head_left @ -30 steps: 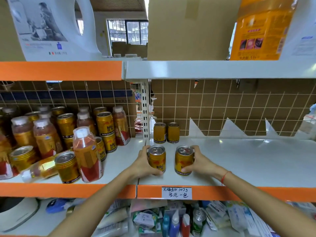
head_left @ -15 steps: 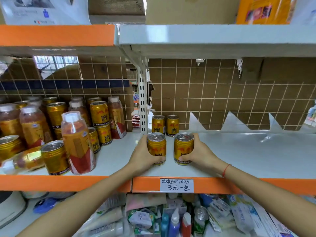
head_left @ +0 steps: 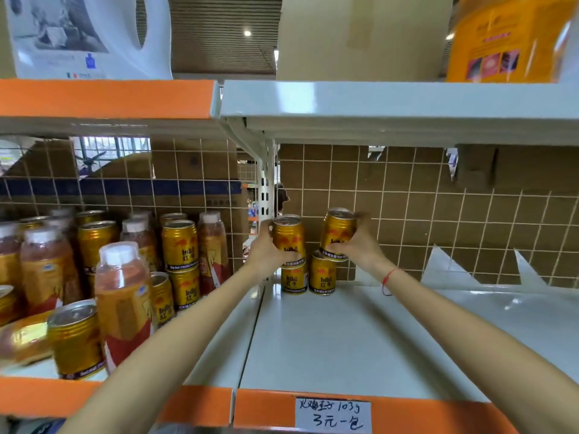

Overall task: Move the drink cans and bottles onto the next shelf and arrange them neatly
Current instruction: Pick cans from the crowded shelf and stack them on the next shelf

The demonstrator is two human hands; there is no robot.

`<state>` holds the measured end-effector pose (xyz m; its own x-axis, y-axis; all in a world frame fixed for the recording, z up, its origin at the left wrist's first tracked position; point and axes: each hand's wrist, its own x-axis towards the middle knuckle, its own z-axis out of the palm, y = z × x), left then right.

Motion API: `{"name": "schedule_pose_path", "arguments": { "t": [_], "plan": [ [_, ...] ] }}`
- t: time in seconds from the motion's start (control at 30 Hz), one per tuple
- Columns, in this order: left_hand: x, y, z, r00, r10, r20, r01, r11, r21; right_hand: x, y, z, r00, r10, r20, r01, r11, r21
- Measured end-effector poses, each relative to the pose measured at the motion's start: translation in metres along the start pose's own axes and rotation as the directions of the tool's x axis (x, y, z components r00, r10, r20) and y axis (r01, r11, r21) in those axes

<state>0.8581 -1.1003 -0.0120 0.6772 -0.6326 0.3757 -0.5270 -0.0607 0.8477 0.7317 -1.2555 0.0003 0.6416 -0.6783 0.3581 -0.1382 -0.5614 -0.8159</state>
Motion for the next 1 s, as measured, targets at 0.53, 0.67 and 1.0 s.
{"name": "schedule_pose_path", "arguments": {
  "t": [0.53,0.67,1.0],
  "plan": [
    [0.053,-0.029,0.020,0.998,-0.053,0.024,0.054,0.998,-0.040,0.041,0.025,0.024,1.000,-0.011,0.019,0.012,0.999,-0.041],
    [0.057,-0.030,0.024,0.998,-0.054,0.022,0.054,0.998,-0.035,0.043,0.034,0.030,1.000,-0.025,0.006,0.025,1.000,-0.019],
    [0.061,-0.031,0.026,0.998,-0.044,0.035,0.045,0.999,-0.026,0.049,0.039,0.031,0.999,-0.014,0.030,0.014,1.000,-0.009]
  ]
}}
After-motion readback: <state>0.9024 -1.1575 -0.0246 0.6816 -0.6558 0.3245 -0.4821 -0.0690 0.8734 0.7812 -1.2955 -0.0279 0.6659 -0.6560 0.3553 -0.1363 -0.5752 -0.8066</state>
